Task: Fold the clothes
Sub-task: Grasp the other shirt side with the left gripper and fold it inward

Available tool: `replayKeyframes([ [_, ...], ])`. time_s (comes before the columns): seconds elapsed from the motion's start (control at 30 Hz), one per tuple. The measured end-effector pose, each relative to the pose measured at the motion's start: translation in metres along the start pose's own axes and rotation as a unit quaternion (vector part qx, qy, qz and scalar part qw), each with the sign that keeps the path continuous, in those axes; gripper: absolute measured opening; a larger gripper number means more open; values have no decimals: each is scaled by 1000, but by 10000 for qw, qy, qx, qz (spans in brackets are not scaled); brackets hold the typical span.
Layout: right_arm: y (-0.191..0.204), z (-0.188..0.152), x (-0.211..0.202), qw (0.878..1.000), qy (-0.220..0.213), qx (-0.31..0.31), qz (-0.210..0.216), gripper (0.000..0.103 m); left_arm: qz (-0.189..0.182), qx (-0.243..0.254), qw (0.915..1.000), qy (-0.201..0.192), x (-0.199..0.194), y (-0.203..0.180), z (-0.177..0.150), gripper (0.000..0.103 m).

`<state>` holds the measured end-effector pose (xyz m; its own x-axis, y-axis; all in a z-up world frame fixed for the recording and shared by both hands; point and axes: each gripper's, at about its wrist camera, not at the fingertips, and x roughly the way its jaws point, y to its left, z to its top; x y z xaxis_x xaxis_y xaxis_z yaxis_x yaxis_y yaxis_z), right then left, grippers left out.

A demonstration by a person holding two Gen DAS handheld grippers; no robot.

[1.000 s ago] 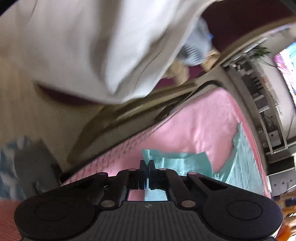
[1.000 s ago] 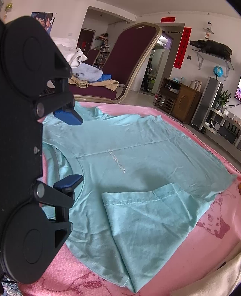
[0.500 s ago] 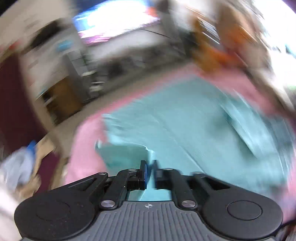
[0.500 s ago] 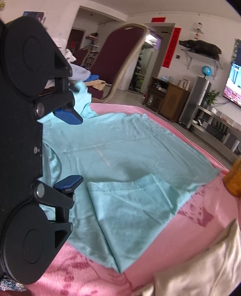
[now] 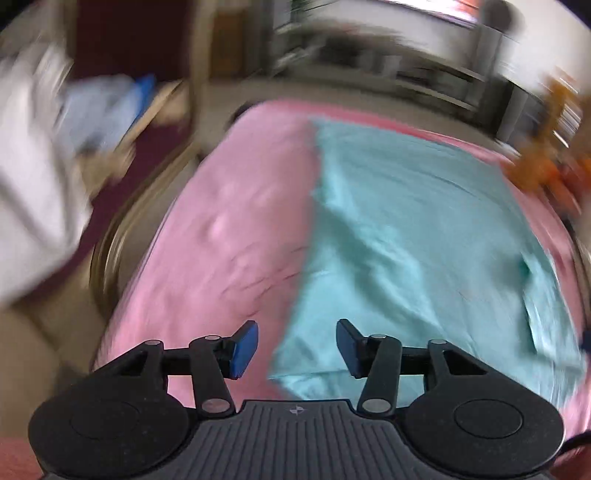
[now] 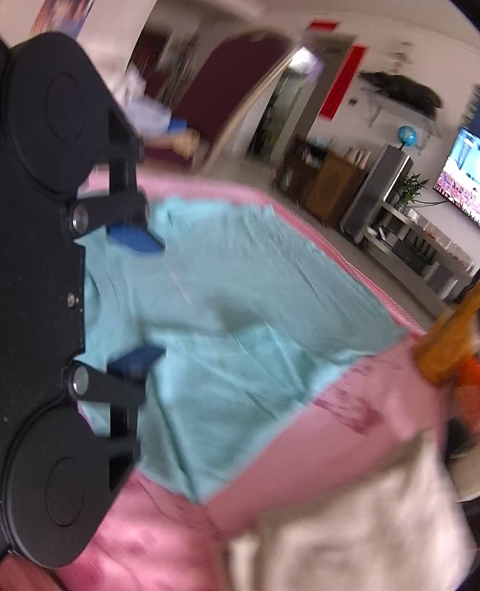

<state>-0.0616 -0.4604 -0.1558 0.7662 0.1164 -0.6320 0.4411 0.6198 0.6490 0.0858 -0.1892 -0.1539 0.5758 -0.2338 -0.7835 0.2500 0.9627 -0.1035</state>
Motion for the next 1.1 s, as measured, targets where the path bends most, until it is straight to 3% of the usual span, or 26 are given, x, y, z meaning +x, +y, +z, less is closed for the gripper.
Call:
replayKeyframes([
  [0.1,7,9,10,9955,-366,-383,-782,23,29,-79,9999,67,14,-3,5,44],
  [0.2,5,17,31,9908,-289,-469,-1237,22,277,404,9984,296,34,-22,2,44],
  [0.27,2,19,42,9873,-170,-525,-1492,22,512,557,9964,382,41,-26,-3,54],
  [0.4,-2,15,46,9810,60,-805,-1762,10,783,419,9947,527,32,-14,-7,61],
  [0.43,-5,15,43,9805,97,-771,-1803,4,863,341,9941,566,31,-9,-9,61],
  [0.5,-14,12,32,9818,180,-473,-1830,3,942,223,9931,664,26,-2,-11,61],
  [0.6,-22,8,16,9822,225,-142,-1858,6,1328,263,9892,567,11,4,-15,49],
  [0.63,-23,7,11,9829,153,-82,-1835,8,1185,151,9916,486,4,9,-13,43],
  [0.67,-23,8,4,9849,43,-11,-1732,8,1015,26,9940,403,-2,13,-10,44],
  [0.73,-20,13,-11,9905,-257,172,-1341,8,317,-303,9987,278,-18,23,1,44],
  [0.8,-11,27,-29,9938,-544,186,-948,8,-69,-353,9993,-57,-36,27,18,44],
  [0.9,8,51,-51,9949,-891,-57,-465,10,-234,-17,9986,-481,-52,22,40,45],
  [0.97,24,66,-54,9937,-1016,-371,-283,15,-262,206,9980,-538,-49,14,54,45],
  [1.1,35,88,-28,9921,-897,-853,-213,19,-510,496,9974,-98,-11,-2,62,44],
])
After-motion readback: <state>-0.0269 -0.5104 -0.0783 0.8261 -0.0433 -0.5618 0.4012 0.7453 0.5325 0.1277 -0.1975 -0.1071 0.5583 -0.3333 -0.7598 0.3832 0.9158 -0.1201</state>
